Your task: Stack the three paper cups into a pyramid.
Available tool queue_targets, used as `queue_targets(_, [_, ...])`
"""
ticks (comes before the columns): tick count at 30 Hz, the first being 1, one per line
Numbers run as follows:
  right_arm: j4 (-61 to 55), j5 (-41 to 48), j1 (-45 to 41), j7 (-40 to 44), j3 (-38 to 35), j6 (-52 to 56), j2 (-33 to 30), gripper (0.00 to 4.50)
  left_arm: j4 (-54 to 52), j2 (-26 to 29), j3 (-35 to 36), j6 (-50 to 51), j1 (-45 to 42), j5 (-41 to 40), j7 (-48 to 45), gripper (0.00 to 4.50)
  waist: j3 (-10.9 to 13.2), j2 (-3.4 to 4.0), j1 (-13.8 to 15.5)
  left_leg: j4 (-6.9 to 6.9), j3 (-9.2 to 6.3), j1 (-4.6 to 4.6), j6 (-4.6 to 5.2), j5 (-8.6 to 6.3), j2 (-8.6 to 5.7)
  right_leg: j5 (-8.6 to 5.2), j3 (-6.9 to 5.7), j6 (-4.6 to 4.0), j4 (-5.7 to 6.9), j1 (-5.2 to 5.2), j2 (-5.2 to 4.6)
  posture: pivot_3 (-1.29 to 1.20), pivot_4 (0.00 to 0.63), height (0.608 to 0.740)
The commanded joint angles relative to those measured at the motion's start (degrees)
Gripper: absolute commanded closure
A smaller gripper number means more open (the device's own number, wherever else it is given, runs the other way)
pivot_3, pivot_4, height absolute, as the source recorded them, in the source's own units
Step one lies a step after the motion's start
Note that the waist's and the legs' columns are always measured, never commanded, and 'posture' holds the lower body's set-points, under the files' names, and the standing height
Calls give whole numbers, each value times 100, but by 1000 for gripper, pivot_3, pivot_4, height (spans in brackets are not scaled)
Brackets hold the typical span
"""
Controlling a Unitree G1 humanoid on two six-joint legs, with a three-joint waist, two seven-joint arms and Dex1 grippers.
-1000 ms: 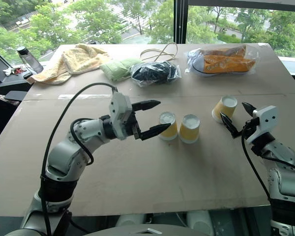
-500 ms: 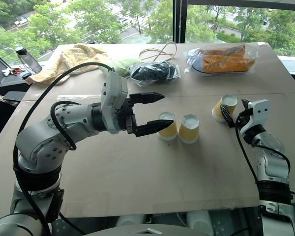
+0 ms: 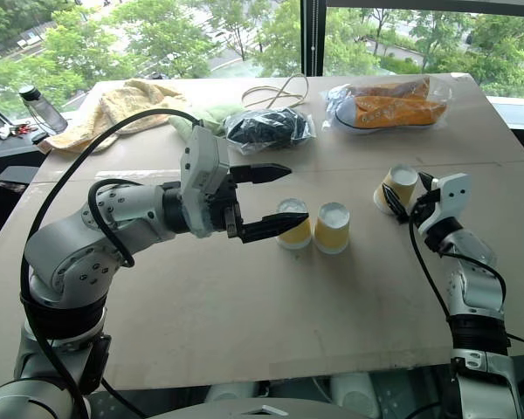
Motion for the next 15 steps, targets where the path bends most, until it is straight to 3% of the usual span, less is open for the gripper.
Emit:
queue_targets(1, [-36,65,-171,96,-1,-176,1,1305,-189,66,130,-85,-89,-54,15,0,0,0,0,0,0,0,0,0,0,0,0,0,0,0,0,0,150,740])
queue_targets(3, [-11,47,-196,130,14,-202,4,2284,-201,74,146,-86,-68,-59,35,0,0,0,0,0,0,0,0,0,0,0,0,0,0,0,0,0,150,740])
queue_targets(4, [-12,42,-204,159,31,-203,0,2373,-224,84,161,-80,-37,-73,47,0,0,0,3,0,-1,-1,0,0,0,0,0,0,0,0,0,0,150,740])
queue_targets(12, [-880,465,-335,647,194,334,-235,2373,-371,596,658,-57,460,-262,-156,0,9,11,-28,-2,2,-1,1,-1,4,0,2,0,1,-6,0,0,150,740])
queue_targets(15, [-2021,1518,-535,951,320,1551,-485,2373,-422,1110,1109,-126,1016,-334,-542,0,19,21,-46,-7,2,-1,2,-1,7,0,2,0,2,-9,0,0,150,740])
